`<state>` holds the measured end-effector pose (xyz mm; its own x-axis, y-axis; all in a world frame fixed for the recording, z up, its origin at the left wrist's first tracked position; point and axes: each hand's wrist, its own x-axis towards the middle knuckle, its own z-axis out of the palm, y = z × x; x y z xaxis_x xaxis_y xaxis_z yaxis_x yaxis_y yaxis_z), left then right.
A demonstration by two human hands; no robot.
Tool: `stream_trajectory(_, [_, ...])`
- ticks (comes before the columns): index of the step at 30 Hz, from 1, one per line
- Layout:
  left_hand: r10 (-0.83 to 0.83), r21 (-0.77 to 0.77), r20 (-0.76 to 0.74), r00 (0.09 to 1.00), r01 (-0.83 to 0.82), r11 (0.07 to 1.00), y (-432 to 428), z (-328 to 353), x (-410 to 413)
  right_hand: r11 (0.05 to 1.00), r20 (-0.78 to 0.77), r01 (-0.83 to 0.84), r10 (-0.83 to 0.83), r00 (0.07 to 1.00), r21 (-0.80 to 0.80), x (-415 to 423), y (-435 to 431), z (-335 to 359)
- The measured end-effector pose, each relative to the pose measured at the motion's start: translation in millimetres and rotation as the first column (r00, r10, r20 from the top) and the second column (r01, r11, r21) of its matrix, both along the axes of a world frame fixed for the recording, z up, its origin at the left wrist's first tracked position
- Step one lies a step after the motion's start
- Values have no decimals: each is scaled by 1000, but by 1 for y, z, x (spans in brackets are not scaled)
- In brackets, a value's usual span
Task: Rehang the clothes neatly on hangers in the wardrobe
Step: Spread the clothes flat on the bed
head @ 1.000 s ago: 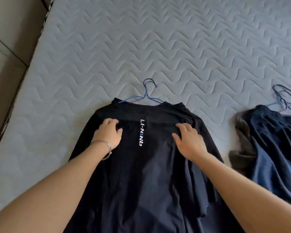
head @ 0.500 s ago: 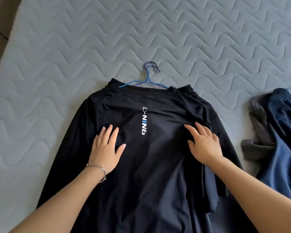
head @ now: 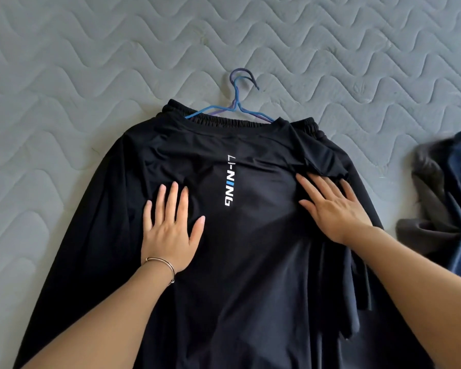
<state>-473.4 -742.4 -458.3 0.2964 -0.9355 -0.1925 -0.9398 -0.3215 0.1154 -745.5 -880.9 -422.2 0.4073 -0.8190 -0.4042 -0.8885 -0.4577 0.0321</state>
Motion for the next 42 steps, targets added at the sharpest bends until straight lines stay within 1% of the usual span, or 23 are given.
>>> stream_trajectory(2, [4,5,-25,1000,-4,1000,0,2,0,997,46,74,-75,996,10,-2,7,2])
stream_trajectory(4, [6,18,-64,998,-5,1000,0,8,3,968,176,251,-250,952,18,-1,31,6])
stream_trajectory(6, [-12,57,-133,991,20,998,3,15,9,902,303,429,-423,854,50,-5,64,11])
stream_trajectory(10, [15,119,-204,979,10,993,50,33,12,791,480,577,-595,645,204,-21,130,26])
stream_trajectory(13, [177,172,-286,942,-131,976,110,45,-3,579,434,707,-803,408,406,-37,161,33])
stream_trajectory(14, [206,187,-304,930,-154,970,129,50,-8,564,413,722,-814,407,400,-44,166,36])
stream_trajectory(16, [229,216,-322,918,-164,962,166,57,-15,542,433,798,-806,404,263,-61,172,46])
stream_trajectory(17, [242,219,-326,914,-176,960,182,61,-17,466,463,865,-818,342,184,-72,171,54])
stream_trajectory(19, [306,204,-325,895,-250,947,209,67,-23,225,508,969,-850,143,102,-93,175,71])
stream_trajectory(20, [360,189,-334,871,-312,931,221,70,-26,162,512,983,-854,96,85,-100,181,76])
stream_trajectory(21, [432,177,-360,827,-394,902,233,72,-29,181,494,978,-863,108,101,-102,190,79])
stream_trajectory(22, [527,191,-395,753,-493,849,243,74,-31,260,456,953,-875,165,154,-100,203,79])
stream_trajectory(24, [693,293,-460,555,-642,708,263,78,-36,386,362,857,-895,260,340,-85,242,73])
stream_trajectory(25, [730,355,-464,502,-650,672,273,80,-38,382,305,809,-915,264,447,-76,266,69])
stream_trajectory(28, [737,458,-425,526,-577,676,293,82,-47,209,128,742,-978,166,637,-58,327,53])
stream_trajectory(29, [738,469,-433,517,-570,675,296,82,-49,168,97,740,-986,138,651,-55,343,47])
stream_trajectory(30, [742,477,-458,490,-569,670,298,81,-51,182,85,757,-982,167,628,-53,355,43])
stream_trajectory(32, [757,484,-545,361,-601,636,303,81,-53,319,79,822,-944,322,471,-50,372,40])
stream_trajectory(33, [760,477,-583,288,-635,607,306,80,-54,367,108,839,-929,354,402,-50,379,40])
stream_trajectory(34, [765,465,-600,233,-677,571,310,80,-54,355,141,850,-935,326,390,-51,383,42])
stream_trajectory(37, [777,381,-590,220,-773,508,325,80,-53,103,184,830,-983,1,547,-54,393,44])
stream_trajectory(40, [744,274,-632,219,-834,478,335,83,-47,161,177,764,-982,62,625,-57,405,45])
stream_trajectory(42, [730,217,-649,215,-867,449,340,87,-40,127,228,716,-973,-46,687,-61,412,51])
